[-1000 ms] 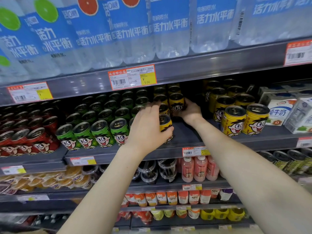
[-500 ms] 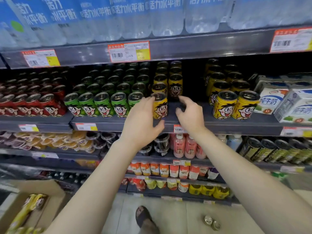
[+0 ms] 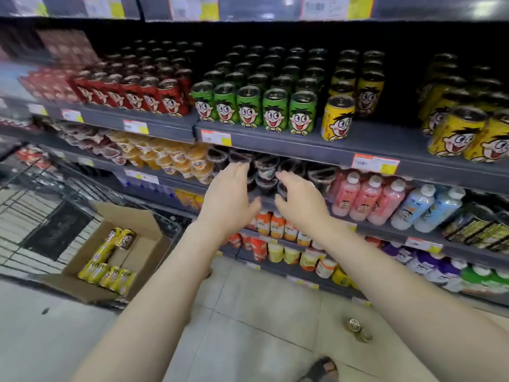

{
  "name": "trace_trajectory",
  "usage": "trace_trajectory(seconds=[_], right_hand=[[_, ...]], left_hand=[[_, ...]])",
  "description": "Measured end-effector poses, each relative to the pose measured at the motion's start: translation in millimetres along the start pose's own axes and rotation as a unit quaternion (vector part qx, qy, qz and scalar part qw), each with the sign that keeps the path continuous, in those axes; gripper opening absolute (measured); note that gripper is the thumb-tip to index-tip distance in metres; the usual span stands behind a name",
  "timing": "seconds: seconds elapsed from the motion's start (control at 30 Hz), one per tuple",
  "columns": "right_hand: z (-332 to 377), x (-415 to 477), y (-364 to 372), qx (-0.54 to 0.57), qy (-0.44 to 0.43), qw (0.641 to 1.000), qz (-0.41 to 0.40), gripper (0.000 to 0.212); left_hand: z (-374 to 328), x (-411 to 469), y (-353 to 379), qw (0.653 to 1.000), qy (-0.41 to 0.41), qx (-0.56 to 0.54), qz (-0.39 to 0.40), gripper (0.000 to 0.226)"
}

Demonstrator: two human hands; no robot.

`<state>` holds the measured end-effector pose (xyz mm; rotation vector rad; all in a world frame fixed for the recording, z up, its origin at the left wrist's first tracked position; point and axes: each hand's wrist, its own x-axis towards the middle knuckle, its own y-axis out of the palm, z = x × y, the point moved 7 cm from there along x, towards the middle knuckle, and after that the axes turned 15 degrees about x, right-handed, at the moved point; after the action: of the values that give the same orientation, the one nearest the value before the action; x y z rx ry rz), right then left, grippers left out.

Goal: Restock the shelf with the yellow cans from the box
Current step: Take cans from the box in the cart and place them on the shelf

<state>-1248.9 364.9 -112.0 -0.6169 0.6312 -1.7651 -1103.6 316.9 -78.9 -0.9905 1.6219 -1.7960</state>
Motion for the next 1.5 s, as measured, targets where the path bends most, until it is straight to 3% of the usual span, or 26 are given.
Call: trace_trajectory(seconds=[0.1,0.3,0.5,0.63,0.93,1.07,1.17,1.3,1.5], right_hand=[[43,-5,61,-0.054,0.003,0.993,0.101,0.043],[158,-28,203,-0.07,-0.03,0.978,0.193,0.033],[275,-58,337,-0.055,-0.063,0.961,0.263,0.055],[316,-65,398,-0.049,-0.057,0.952,0.295,0.043],[328,-3,529,-0.048,-0.005,0.936,0.35,0.042],[313,44,597,-0.015,0.062,0.928,0.368,0.056],[303,73,630,0.003,0.105,0.925,0.366,0.054],[295,109,655,0.029,0.164,0.926,0.338,0.053],[276,148,681,0.048,0.22,0.925,0.307,0.042]], left_hand=[[66,-52,4,0.998,-0.051,-0.013,0.022,0.08],[205,-178,6,0.989,-0.138,-0.005,0.046,0.063],[335,-272,11,0.973,-0.206,0.028,0.1,0.072],[401,-307,17,0.964,-0.24,0.029,0.108,0.069],[522,-323,66,0.946,-0.291,0.008,0.143,0.061],[580,-301,96,0.935,-0.309,-0.006,0.172,0.047],[618,-281,119,0.924,-0.317,-0.025,0.215,0.043],[653,-253,143,0.921,-0.299,-0.035,0.246,0.052],[695,-218,187,0.922,-0.263,-0.048,0.279,0.035]])
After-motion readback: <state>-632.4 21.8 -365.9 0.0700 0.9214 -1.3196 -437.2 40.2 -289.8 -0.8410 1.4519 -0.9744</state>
